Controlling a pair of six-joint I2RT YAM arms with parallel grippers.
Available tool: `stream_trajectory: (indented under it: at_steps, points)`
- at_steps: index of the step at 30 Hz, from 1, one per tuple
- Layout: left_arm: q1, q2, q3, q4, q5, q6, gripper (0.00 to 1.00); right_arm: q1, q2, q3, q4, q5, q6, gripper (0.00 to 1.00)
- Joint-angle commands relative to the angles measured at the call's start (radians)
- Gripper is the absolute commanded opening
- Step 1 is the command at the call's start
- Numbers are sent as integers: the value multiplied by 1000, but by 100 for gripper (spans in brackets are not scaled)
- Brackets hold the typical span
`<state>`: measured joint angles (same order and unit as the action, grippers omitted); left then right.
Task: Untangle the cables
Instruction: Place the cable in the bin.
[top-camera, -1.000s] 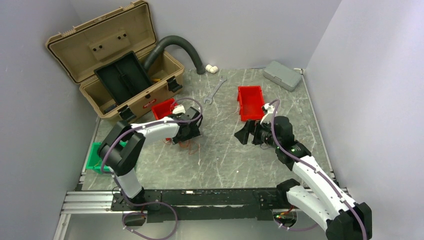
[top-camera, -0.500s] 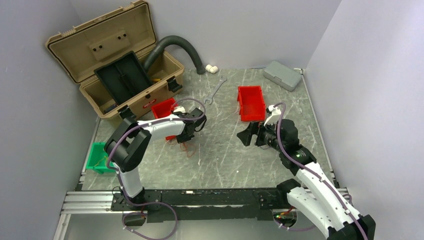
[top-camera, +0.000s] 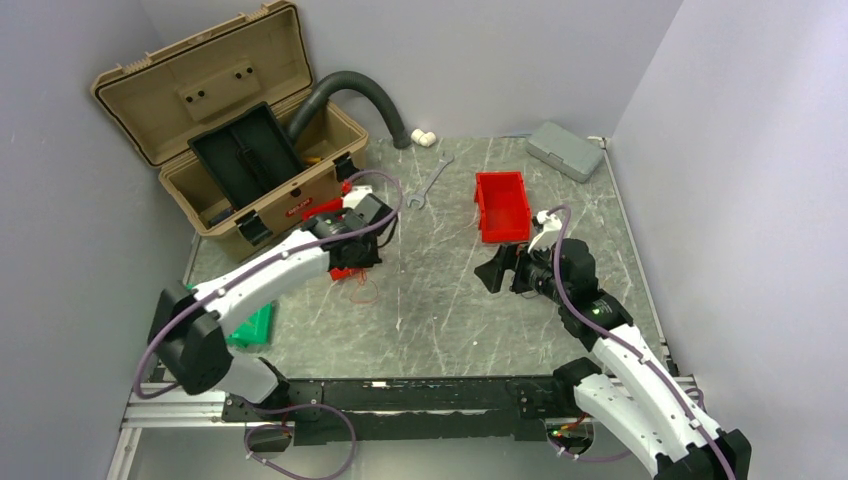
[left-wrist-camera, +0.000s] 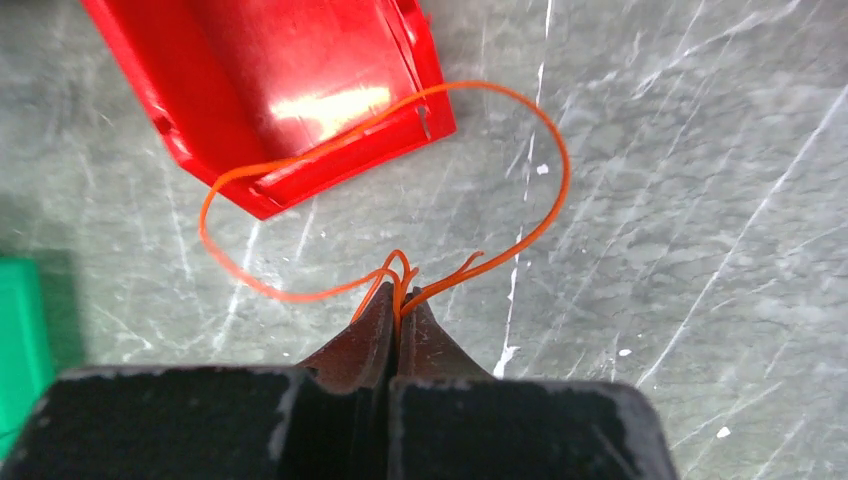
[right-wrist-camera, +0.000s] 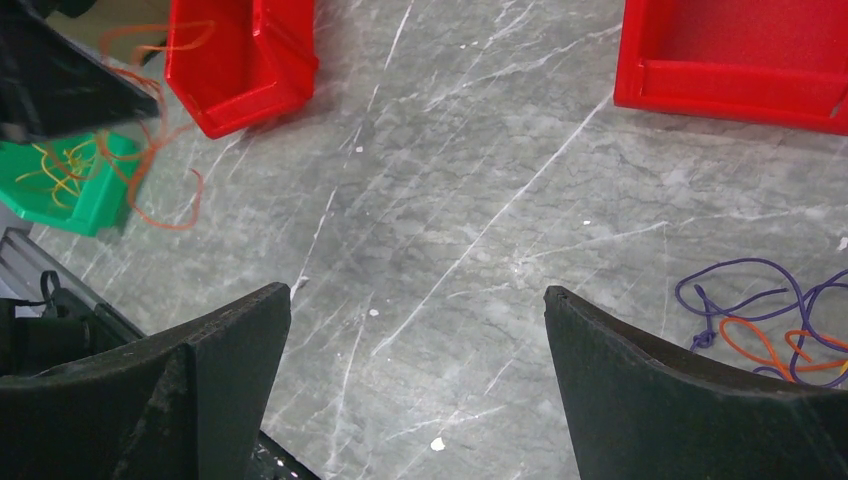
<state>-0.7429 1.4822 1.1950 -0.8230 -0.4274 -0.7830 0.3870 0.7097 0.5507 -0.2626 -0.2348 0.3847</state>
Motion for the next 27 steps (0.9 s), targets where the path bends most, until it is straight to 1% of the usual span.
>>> stream_trajectory:
  at_steps: [1,7,14,19,23,27]
  points:
    - [64,-77,47,-29,15,128,0,2,8,41,12,11,-10,100]
    - [206,-71,82,24,18,202,0,4,-8,44,6,13,0,100]
    - [312,6,26,241,56,228,0,3,-21,54,-22,17,0,100]
    - [336,65,-24,434,27,268,0,3,-34,59,-42,23,0,100]
    - [336,106,-78,500,-53,268,0,2,-31,82,-88,47,-11,100]
    - [335,153,-146,581,47,236,0,3,-42,71,-80,50,-4,100]
